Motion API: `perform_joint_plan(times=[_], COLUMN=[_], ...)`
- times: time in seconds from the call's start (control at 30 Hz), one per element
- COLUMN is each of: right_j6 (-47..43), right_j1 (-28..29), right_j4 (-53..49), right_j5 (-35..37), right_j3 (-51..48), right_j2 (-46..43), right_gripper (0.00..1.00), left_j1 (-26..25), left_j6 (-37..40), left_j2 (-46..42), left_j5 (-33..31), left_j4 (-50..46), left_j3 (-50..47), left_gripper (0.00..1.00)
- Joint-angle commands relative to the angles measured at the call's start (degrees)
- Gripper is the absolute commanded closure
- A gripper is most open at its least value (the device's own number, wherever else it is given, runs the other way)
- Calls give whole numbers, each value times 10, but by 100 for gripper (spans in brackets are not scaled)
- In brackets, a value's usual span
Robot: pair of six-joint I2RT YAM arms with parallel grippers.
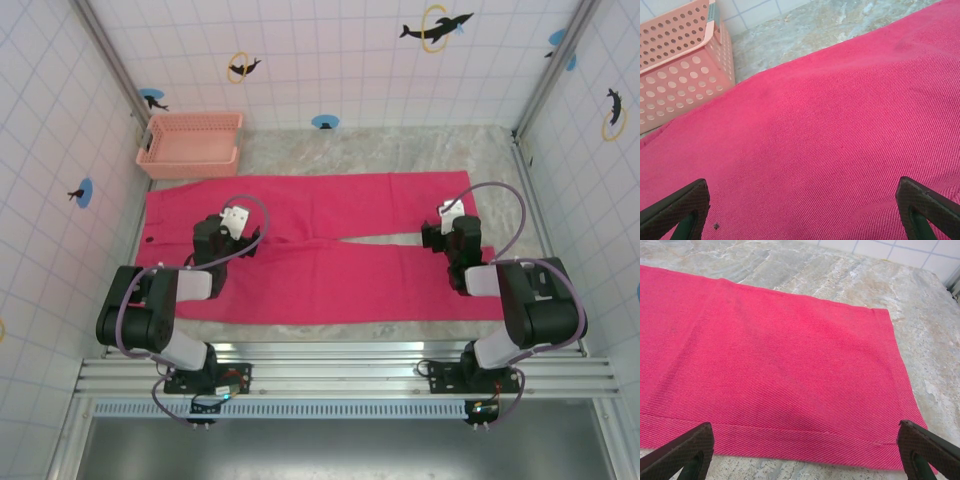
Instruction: Roll up the long pants
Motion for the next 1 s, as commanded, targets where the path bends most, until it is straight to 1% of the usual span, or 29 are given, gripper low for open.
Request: perform_joint_plan(times=[0.0,0.03,0.07,0.1,0.13,0.2,0.23,0.27,0.3,0.33,0.37,0.4,0.47,0.5,0.57,0.6,0.63,0.7,0.73,0.8,0.87,0.97], right_j6=[-2,-1,-1,4,7,7,0,-32,-80,-125,-169,-191,-200,-199,-180,-169,-163,-171,-165,-146,-142,-132], right_j1=[0,0,0,-1,-1,2,5,16,39,69,104,148,223,262,325,350,369,403,421,459,498,529], right_j4=[17,19,16,-15,-88,-288,-365,-441,-523,-594,-692,-769,-854,-887,-918,-929,-933,-944,-938,-915,-900,-915], right_j5=[3,3,6,20,32,48,48,31,31,43,68,93,122,127,131,123,100,6,-8,-29,-16,-13], right_j3=[11,10,13,31,66,165,211,262,312,357,401,439,456,451,424,406,389,357,345,315,293,297], right_j2=[-6,-7,-9,-20,-42,-83,-93,-104,-109,-110,-105,-97,-103,-111,-120,-124,-128,-142,-150,-170,-179,-150], right_gripper=[3,3,3,3,3,3,3,3,3,3,3,3,3,2,0,1,4,9,11,15,17,24], left_j1=[1,0,-1,-2,-4,-5,-5,-6,-8,-8,-8,-9,-8,-8,-8,-8,-7,-8,-8,-8,-7,-7], left_j6=[3,2,5,5,1,-5,-2,2,0,-2,-2,3,20,29,44,49,55,60,63,65,62,58], left_j2=[-4,-11,-30,-48,-56,-56,-50,-41,-31,-22,-15,-9,-9,-15,-34,-48,-59,-88,-101,-127,-146,-154], left_j5=[5,7,9,4,-5,-12,-18,-45,-90,-127,-174,-209,-250,-256,-262,-259,-258,-245,-241,-235,-243,-256], left_j4=[17,-10,-92,-209,-311,-473,-542,-623,-696,-745,-793,-836,-895,-919,-944,-950,-953,-962,-961,-959,-958,-970], left_j3=[7,23,56,113,176,293,342,402,457,497,532,560,603,612,610,601,590,572,555,532,518,516], left_gripper=[3,2,2,3,2,3,2,3,3,3,3,2,2,3,2,2,3,3,3,3,2,3])
